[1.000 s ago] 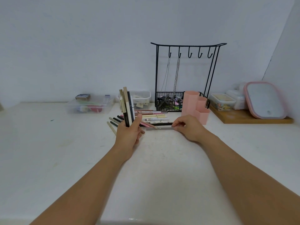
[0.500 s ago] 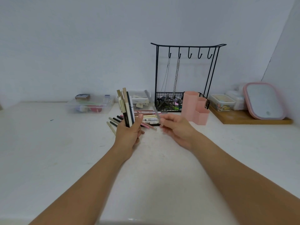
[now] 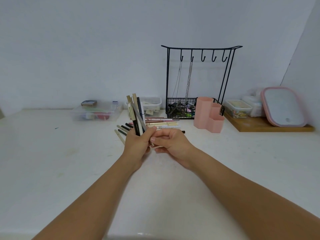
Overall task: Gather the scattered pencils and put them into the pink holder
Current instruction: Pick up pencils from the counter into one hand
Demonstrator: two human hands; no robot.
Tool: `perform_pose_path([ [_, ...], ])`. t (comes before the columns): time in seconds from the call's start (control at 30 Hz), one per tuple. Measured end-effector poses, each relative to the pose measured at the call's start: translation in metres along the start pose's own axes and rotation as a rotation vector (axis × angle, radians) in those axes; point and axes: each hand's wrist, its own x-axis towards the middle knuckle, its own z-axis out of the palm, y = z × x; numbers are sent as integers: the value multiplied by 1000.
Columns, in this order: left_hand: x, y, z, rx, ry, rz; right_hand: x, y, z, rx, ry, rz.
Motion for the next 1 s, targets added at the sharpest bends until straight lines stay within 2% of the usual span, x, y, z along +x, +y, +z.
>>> perform_pose_path([
  [0.13,0,0,1,19,-2,-15,-1,-4,-3,-94,21,-47],
  [0.2,-1,2,2,28,19,-27,4,-4,-11,-167,108,-111],
  [0.27,-2,3,3,25,50,-38,11,0,-29,-425,316,-235],
  [0.33,-2,4,3,11,72,-50,17,6,-53,-817,458,-324],
  [0.43,1,3,2,-16,76,-70,19,11,-74,-1078,408,-305],
  [0.6,3,3,2,-42,67,-100,24,11,-71,-1225,282,-206],
  [0.83,1,6,3,-101,56,-119,23,6,-78,-1281,345,-147],
  [1.0,1,4,3,-63,9,-105,22,6,-91,-1175,375,-119],
])
